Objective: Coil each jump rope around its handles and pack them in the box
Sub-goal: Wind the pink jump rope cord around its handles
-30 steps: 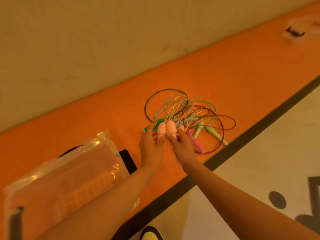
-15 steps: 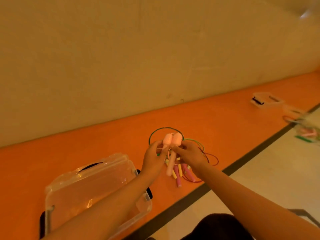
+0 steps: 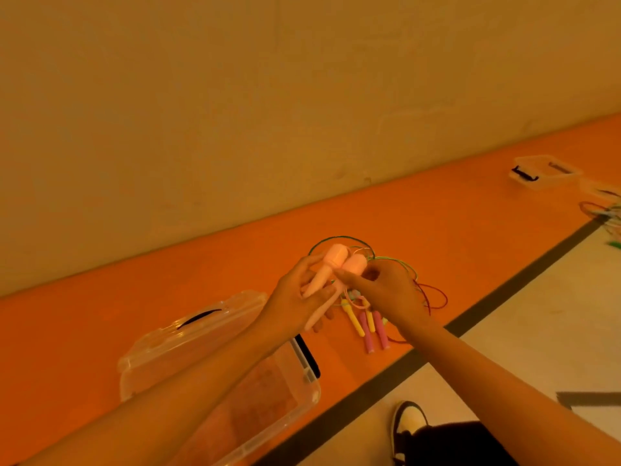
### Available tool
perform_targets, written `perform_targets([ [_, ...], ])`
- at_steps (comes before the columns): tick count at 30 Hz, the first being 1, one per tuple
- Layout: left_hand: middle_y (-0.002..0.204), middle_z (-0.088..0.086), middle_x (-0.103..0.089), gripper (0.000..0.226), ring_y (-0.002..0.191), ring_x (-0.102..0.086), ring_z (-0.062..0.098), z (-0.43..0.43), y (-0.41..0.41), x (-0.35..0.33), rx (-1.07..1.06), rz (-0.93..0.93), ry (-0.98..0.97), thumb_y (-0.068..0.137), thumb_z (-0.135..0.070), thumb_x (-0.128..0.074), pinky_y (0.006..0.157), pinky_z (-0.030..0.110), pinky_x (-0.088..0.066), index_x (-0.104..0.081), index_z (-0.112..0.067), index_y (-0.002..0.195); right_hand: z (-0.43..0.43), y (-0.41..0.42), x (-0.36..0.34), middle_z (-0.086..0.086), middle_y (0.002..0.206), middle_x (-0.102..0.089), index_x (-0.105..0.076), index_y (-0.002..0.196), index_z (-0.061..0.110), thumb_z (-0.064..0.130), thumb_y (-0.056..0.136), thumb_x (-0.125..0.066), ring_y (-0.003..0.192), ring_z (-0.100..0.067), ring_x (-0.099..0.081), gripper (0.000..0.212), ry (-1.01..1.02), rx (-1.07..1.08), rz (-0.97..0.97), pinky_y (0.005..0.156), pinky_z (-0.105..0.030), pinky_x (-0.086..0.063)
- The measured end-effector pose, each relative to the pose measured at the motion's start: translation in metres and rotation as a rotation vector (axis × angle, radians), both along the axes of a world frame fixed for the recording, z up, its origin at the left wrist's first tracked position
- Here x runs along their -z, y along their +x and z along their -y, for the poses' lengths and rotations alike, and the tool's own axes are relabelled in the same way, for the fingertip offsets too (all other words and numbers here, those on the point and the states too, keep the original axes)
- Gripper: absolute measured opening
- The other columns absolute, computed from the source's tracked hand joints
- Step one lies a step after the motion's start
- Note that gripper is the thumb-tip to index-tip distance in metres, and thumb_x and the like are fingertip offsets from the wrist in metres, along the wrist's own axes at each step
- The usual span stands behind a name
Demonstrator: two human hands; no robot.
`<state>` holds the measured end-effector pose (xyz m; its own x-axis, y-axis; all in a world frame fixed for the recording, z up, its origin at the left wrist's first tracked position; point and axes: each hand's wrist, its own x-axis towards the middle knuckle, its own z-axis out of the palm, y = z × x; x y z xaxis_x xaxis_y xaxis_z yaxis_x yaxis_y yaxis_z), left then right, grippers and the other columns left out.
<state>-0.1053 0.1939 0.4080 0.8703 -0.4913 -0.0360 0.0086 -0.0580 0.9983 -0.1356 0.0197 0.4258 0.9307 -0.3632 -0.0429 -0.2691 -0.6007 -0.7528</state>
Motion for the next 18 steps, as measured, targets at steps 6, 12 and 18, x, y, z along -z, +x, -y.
perform_targets([
  [6,0.116,-0.008,-0.069,0.056,0.080,-0.075,0.023,-0.028,-0.004,-0.018,0.126,0.041,0.135,0.092,-0.021,-0.068,0.066,0.045,-0.063,-0.046,-0.043,0.139,0.005,0.002,-0.005,0.009,0.133,-0.049,-0.051,0.135,0.033,0.062,0.083,-0.065,0.119,-0.006,-0.046,0.061,-0.211,-0.296,0.273,0.093,-0.030,-0.045],
  [12,0.110,0.000,-0.072,0.056,0.075,-0.075,0.029,-0.048,-0.002,-0.025,0.193,0.014,0.129,0.088,-0.016,-0.073,0.049,0.026,-0.055,-0.054,-0.037,0.137,0.003,0.003,-0.012,0.004,0.094,-0.067,-0.062,0.114,0.024,0.044,0.093,-0.052,0.071,-0.006,-0.062,0.030,-0.001,-0.564,0.164,0.058,-0.024,-0.048],
  [18,0.111,0.002,-0.072,0.054,0.074,-0.075,0.029,-0.057,0.007,-0.034,0.174,0.028,0.148,0.084,-0.016,-0.077,0.049,0.026,-0.055,-0.058,-0.035,0.131,-0.007,0.005,-0.012,-0.003,0.092,-0.067,-0.063,0.111,0.023,0.043,0.092,-0.056,0.064,-0.025,-0.064,0.028,0.184,-0.515,0.208,0.050,-0.033,-0.050],
])
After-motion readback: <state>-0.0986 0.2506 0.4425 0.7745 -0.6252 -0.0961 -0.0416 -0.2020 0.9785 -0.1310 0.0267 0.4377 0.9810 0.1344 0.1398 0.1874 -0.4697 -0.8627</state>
